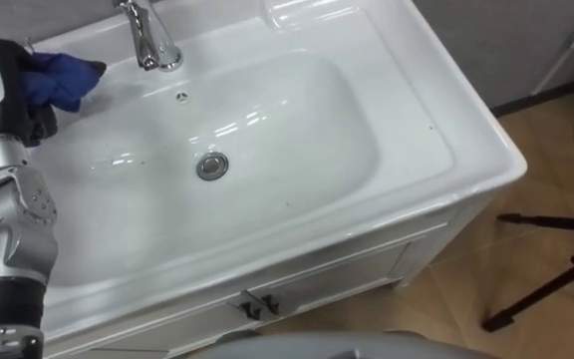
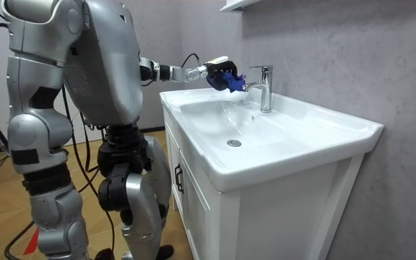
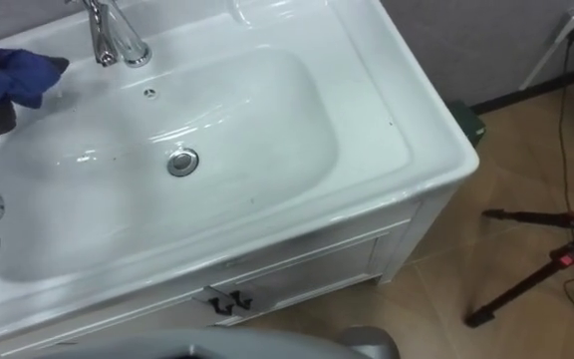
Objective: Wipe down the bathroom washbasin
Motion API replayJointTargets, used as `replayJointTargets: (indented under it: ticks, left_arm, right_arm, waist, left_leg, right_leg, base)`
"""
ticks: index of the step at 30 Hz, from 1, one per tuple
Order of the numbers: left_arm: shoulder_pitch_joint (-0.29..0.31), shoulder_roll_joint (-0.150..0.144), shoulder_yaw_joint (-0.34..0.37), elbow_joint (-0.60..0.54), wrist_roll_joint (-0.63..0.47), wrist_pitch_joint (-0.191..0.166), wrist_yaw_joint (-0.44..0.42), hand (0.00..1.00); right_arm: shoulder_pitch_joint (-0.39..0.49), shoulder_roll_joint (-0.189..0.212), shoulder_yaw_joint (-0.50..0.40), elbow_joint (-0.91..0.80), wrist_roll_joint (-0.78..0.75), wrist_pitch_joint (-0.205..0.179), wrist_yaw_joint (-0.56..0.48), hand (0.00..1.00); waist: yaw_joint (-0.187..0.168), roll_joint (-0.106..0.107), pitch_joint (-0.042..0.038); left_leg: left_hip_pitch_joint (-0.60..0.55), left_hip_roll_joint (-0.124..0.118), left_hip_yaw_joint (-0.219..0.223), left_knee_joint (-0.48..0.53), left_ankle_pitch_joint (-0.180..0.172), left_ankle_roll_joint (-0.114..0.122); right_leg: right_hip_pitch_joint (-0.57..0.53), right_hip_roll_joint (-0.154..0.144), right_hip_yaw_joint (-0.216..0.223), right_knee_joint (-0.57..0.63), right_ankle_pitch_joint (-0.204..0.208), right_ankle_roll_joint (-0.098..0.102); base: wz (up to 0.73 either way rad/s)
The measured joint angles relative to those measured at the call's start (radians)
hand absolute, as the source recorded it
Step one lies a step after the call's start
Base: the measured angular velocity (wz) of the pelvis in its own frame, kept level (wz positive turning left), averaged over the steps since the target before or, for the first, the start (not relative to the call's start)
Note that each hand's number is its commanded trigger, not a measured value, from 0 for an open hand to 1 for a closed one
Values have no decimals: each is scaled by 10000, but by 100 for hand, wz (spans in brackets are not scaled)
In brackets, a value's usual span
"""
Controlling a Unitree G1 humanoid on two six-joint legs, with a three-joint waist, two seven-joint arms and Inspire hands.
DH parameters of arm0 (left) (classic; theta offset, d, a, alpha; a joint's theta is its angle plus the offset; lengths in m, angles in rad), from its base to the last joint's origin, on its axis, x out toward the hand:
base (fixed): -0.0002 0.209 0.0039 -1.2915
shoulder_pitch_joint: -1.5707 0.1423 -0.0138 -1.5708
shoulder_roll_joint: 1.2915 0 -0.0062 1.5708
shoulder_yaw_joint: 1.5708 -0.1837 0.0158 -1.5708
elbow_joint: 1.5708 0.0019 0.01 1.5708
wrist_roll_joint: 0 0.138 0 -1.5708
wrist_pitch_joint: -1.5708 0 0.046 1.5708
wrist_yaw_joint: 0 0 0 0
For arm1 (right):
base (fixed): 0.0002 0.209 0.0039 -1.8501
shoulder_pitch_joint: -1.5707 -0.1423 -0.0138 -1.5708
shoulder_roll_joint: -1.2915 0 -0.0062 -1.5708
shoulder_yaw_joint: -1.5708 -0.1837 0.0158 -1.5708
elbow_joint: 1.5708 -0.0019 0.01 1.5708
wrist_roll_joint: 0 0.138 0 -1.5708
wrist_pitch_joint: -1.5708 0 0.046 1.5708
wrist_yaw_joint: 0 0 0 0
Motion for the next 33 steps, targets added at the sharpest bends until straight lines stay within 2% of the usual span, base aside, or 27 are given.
replayJointTargets:
  ticks: [4, 7, 8, 11, 13, 16, 20, 24, 27, 33]
  left_arm:
    - [87, 0, 0, 5, -1, 76, -25, 100]
    - [639, -78, 0, 108, 7, 104, -40, 100]
    - [923, -159, 0, 109, 7, 141, -42, 100]
    - [1328, -297, 1, 108, 4, 284, -49, 100]
    - [1364, -298, 2, 108, -8, 415, -50, 100]
    - [1393, -298, 202, 107, -5, 398, -48, 100]
    - [1545, -300, 871, 97, -5, 429, 24, 100]
    - [1791, -379, 988, 96, -5, 492, 63, 100]
    - [1911, -459, 1008, 96, 0, 494, 67, 100]
    - [2387, -855, 1043, 97, -367, 618, 70, 100]
  right_arm:
    - [2, 0, 1, -8, -13, 10, 10, 0]
    - [35, 0, 1, 63, -128, 45, 9, 0]
    - [78, 3, 2, 46, -132, 178, 10, 0]
    - [140, 64, 13, 46, -103, 294, 11, 0]
    - [182, 72, 4, 46, -64, 384, 7, 0]
    - [158, 80, -7, 44, -45, 426, -187, 0]
    - [126, 78, -75, 3, -63, 453, -301, 0]
    - [139, 87, -163, 16, -14, 573, -316, 0]
    - [126, 88, -232, 41, -25, 582, -290, 0]
    - [-94, 110, -348, 28, -17, 673, -173, 0]
  waist:
    - [18, -15, -2]
    - [-8, -86, -1]
    - [-5, -49, -57]
    - [49, -80, -74]
    - [217, -100, -70]
    - [508, -98, -85]
    - [661, -54, -86]
    - [769, -17, -80]
    - [798, -26, -80]
    - [831, -87, -58]
  left_leg:
    - [77, -12, -24, -70, 5, -9]
    - [376, -97, -17, -356, 40, -61]
    - [452, -111, -27, -368, 41, -63]
    - [523, -131, -97, -361, 41, -63]
    - [502, -127, -160, -359, 40, -64]
    - [510, -128, -228, -355, 40, -64]
    - [504, -138, -350, -356, 39, -66]
    - [500, -135, -362, -356, 39, -66]
    - [458, -139, -428, -353, 39, -67]
    - [470, -167, -493, -344, 44, -72]
  right_leg:
    - [113, 29, 5, -111, 25, 6]
    - [345, 9, 7, -271, 33, 24]
    - [452, 15, -10, -357, 41, 37]
    - [622, 35, -41, -513, 53, 57]
    - [622, 62, -19, -545, 57, 51]
    - [626, 73, -15, -557, 63, 43]
    - [655, 91, -26, -580, 70, 34]
    - [707, 103, -94, -585, 99, 32]
    - [707, 93, -223, -606, 100, 32]
    - [749, 73, -286, -612, 100, 35]
  base:
    - [2]
    - [-1]
    - [0]
    - [7]
    - [3]
    - [0]
    - [1]
    - [5]
    - [11]
    - [3]
